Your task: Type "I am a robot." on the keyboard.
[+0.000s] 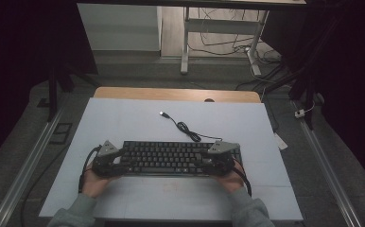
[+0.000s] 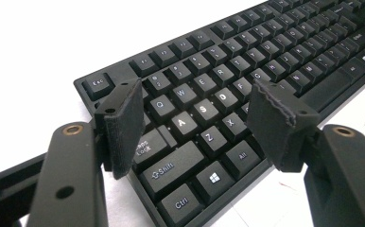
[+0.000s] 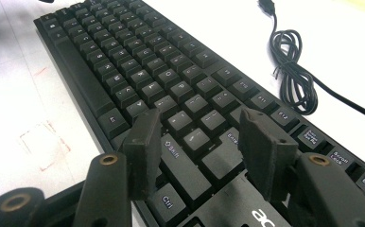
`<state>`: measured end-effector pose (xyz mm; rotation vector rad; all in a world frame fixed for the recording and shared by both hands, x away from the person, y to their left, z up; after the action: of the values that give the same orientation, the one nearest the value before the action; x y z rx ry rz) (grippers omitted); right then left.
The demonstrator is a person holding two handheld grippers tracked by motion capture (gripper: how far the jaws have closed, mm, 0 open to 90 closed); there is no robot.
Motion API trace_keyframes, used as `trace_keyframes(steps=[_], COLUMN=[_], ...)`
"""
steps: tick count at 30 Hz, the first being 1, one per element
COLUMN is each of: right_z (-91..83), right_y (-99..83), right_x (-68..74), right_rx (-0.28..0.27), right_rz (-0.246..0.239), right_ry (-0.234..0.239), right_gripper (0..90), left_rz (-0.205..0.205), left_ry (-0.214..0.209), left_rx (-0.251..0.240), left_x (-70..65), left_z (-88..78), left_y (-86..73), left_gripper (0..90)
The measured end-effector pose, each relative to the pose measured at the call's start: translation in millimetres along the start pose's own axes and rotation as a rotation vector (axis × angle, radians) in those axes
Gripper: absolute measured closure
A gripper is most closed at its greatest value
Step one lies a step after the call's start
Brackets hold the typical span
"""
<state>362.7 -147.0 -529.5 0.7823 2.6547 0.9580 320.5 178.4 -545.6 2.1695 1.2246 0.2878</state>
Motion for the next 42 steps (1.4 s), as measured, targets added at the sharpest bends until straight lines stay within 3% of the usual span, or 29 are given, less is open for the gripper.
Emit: trace_keyframes(steps=[11,16,20,29,36,42], right_z=[-2.0,-3.4,-2.8,-0.9,1.5,1.0], right_y=[0.7,0.1,0.1,-0.1,-0.1,-0.1], right_x=[0.3,-1.7,-1.0,-0.2,0.0,-0.8], right_rx=[-0.004,-0.011,-0.006,0.0,0.01,0.007], right_rz=[0.004,0.011,0.007,0.001,-0.007,-0.006], right_ry=[-0.004,-0.006,-0.009,-0.005,-0.005,-0.005], right_gripper=[49.7,49.7,49.7,49.6,49.6,49.6], left_rz=[0.004,0.017,0.028,0.028,0.077,0.093], left_ry=[0.01,0.014,-0.01,-0.026,-0.023,-0.023], left_rx=[-0.001,0.014,0.043,0.089,0.154,0.178], left_x=[0.7,4.2,6.9,10.9,7.8,5.8], left_z=[0.5,-0.5,-0.2,2.5,12.1,16.3], left_y=[3.7,14.3,25.1,23.6,18.3,15.8], left_gripper=[36.9,38.5,42.5,62.9,85.3,88.4])
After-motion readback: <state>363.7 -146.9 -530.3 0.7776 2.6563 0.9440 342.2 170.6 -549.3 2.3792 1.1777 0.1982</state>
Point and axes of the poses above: each handheld gripper's, and its own axes: z roughly forward along the jaws, y roughly out of its top, x roughly to its left, the point moved 5 cm from there along z, roughly forward along the jaws, and after that the axes turned 14 degrees about x, right-handed, at the moved point
